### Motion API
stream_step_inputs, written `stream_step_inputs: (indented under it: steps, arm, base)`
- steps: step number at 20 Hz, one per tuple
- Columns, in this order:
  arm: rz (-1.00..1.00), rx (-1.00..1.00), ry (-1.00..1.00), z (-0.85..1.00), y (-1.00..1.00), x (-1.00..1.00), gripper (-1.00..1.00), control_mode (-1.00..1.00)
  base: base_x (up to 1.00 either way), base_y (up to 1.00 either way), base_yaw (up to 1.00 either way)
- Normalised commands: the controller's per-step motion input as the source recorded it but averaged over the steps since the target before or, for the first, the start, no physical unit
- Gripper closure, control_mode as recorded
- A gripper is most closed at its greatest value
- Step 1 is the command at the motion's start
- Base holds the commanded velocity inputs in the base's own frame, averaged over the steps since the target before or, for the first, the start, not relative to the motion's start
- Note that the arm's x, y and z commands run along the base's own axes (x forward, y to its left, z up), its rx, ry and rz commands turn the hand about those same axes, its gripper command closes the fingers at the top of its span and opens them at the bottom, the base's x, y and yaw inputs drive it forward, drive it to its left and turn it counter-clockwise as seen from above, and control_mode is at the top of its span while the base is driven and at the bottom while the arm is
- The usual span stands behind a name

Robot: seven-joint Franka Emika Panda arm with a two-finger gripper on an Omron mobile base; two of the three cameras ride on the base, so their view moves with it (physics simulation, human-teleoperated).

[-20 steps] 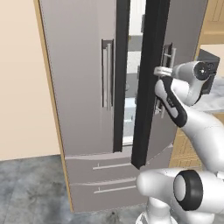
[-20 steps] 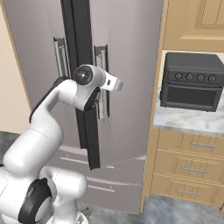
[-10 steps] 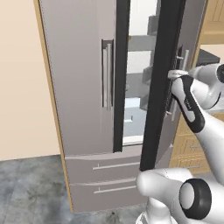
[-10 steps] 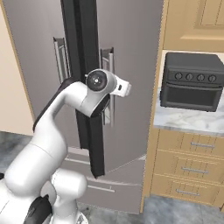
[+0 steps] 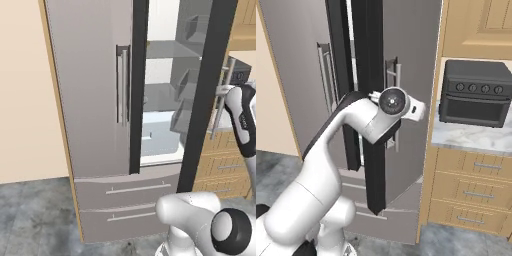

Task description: Retrieve the chicken drumstick from the fridge and place it on the saucepan with marinade on the stove.

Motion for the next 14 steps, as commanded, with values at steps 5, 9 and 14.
stream_step_inputs:
  steps: [5, 9, 14]
  arm:
    - [0.04, 0.0, 0.0, -0.07, -0.28, -0.32, 1.0, -1.0]
    - [0.0, 0.0, -0.05, 0.0, -0.01, -0.57, -1.0, -1.0]
    - [0.0, 0.0, -0.18, 0.03, -0.11, -0.98, -1.0, -1.0]
  base:
    - [0.0, 0.0, 0.0]
    - [0.0, 0.0, 0.0]
    - [0.0, 0.0, 0.0]
